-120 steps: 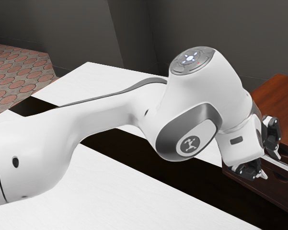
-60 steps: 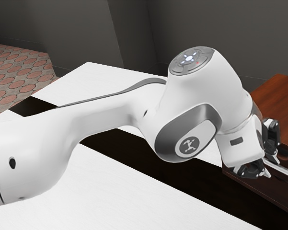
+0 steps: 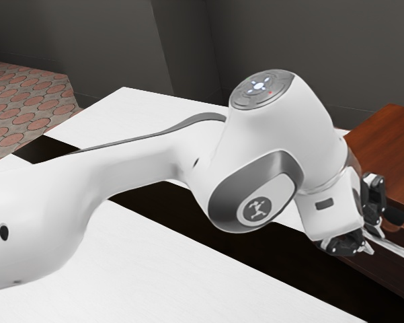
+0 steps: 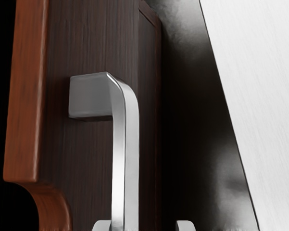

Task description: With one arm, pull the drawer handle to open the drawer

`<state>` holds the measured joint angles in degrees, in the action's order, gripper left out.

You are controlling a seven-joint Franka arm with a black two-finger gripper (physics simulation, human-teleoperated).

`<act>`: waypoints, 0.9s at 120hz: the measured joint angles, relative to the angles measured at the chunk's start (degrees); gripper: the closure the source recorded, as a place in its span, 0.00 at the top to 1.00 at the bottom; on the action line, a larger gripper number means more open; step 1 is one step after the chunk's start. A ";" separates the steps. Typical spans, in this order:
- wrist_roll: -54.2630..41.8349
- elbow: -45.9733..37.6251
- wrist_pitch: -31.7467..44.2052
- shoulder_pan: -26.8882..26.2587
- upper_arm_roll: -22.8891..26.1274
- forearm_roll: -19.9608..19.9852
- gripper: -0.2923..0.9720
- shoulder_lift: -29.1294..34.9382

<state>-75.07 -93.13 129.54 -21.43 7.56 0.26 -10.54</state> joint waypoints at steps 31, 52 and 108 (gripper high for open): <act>0.34 -2.33 -0.01 -0.06 0.01 0.05 0.29 1.64; 0.67 -4.53 0.00 -0.11 0.15 0.06 0.28 3.40; 1.55 -9.07 0.01 -0.24 0.47 0.38 0.27 7.21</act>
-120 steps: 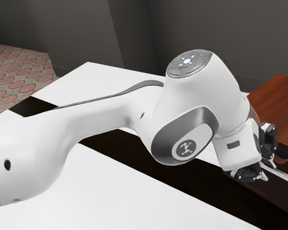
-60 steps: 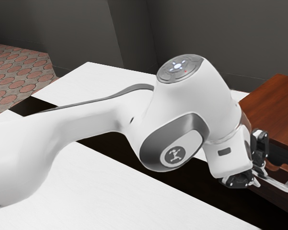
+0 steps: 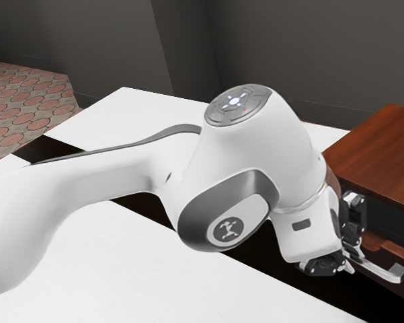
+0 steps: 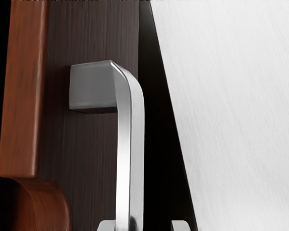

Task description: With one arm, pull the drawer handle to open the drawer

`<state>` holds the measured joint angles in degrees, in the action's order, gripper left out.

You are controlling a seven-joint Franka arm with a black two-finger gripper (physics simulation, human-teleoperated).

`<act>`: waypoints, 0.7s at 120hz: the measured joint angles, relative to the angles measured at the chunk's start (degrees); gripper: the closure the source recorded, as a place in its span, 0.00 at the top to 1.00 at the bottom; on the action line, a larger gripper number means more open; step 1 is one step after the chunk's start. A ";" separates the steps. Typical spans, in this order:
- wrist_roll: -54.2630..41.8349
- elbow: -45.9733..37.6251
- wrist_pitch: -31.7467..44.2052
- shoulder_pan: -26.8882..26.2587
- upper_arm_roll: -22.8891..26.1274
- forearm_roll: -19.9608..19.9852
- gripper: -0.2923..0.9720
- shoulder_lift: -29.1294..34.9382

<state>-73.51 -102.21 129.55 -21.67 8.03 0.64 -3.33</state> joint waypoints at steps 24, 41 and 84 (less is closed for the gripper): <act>0.50 -2.54 0.02 -0.36 0.05 0.02 0.27 2.10; 0.83 -3.94 0.00 -0.44 0.22 0.04 0.26 3.35; 1.86 -8.27 -0.01 -0.42 1.14 0.03 0.25 7.34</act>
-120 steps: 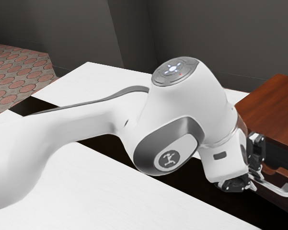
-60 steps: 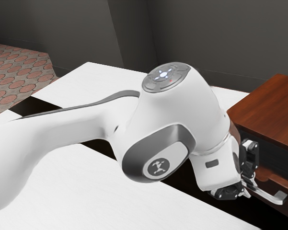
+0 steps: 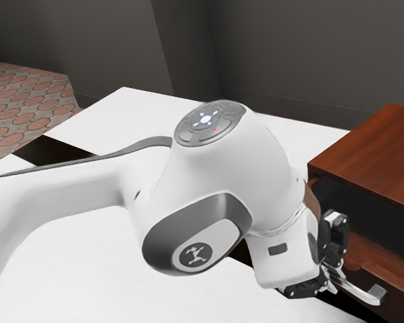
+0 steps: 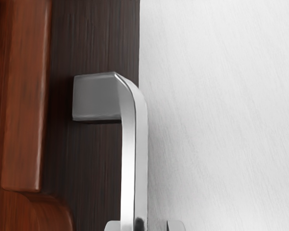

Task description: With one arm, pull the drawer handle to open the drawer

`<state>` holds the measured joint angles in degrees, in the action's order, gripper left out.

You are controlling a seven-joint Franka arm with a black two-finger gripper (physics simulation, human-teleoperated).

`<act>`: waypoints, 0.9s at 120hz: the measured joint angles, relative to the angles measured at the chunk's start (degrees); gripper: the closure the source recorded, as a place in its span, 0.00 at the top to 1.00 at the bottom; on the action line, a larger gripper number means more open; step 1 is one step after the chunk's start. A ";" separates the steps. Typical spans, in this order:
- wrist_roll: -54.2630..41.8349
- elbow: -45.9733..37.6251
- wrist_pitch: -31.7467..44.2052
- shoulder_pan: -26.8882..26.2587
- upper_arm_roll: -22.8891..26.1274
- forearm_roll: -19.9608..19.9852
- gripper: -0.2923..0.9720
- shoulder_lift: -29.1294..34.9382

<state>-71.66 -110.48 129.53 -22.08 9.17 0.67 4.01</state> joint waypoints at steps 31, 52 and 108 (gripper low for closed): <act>0.81 -3.40 -0.03 -0.38 0.23 0.01 0.24 3.26; 1.36 -5.48 -0.03 -0.33 0.25 -0.01 0.23 5.74; 3.66 -5.97 -12.42 0.07 2.13 -0.67 0.59 18.22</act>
<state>-68.00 -116.45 117.11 -22.01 11.30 0.00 22.23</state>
